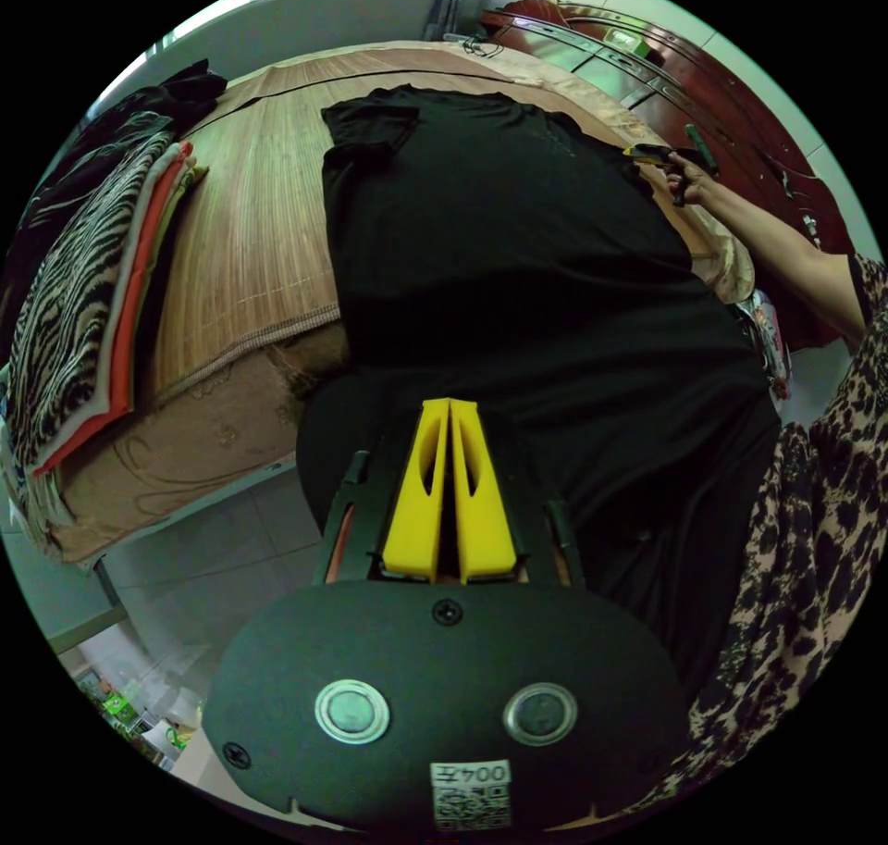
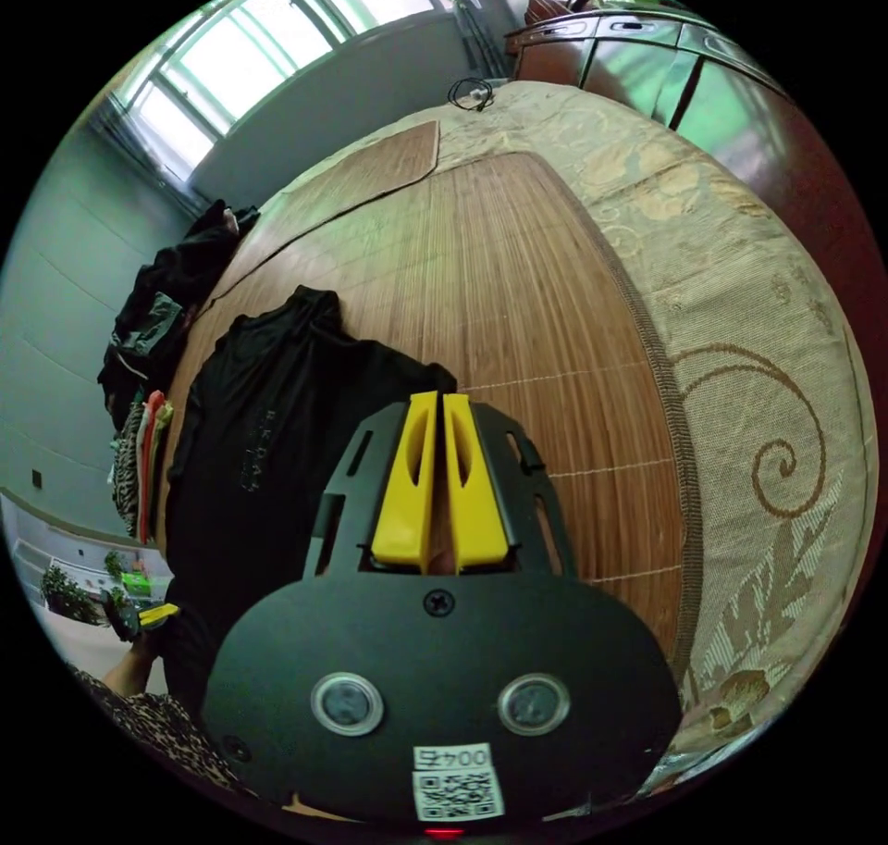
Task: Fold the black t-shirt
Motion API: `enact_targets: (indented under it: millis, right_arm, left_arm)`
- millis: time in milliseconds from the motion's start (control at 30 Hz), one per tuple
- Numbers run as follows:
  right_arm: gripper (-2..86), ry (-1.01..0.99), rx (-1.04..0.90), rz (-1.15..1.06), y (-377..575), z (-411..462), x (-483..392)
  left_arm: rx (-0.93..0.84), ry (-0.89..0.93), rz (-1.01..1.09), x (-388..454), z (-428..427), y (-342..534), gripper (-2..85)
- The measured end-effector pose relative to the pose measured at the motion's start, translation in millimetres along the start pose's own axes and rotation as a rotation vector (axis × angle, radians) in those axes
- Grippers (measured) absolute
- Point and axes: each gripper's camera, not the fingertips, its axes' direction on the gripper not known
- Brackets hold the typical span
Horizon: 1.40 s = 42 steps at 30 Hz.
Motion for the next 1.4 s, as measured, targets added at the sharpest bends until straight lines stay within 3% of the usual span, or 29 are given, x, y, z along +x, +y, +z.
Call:
enact_targets:
  millis: [300,667,800,900,1167,1267,1400]
  right_arm:
    - [-0.2,0.051,0.023,-0.156,-2,-47,-96]
    - [0.7,0.574,-0.097,-0.485,47,33,-293]
    - [3.0,0.676,-0.161,-0.553,74,75,-321]
    - [2.9,0.546,-0.183,-0.512,93,66,-328]
    - [7.4,-0.09,-0.131,-0.214,175,-31,-244]
    - [9.4,-0.178,0.04,-0.157,214,-70,-209]
    - [11.5,-0.099,0.28,-0.166,255,-119,-188]
  left_arm:
    - [0.019,0.003,0.007,-2,0,7,0.1]
    - [0.054,0.028,0.014,-10,-3,20,0.2]
    - [0.061,0.056,0.005,-16,-6,24,0.3]
    - [0.071,0.068,0.002,-20,-8,28,0.6]
    - [0.076,0.094,0.029,-24,-12,35,2.6]
    - [0.081,0.11,0.041,-27,-15,38,4.5]
    - [0.088,0.138,0.064,-30,-19,43,7.0]
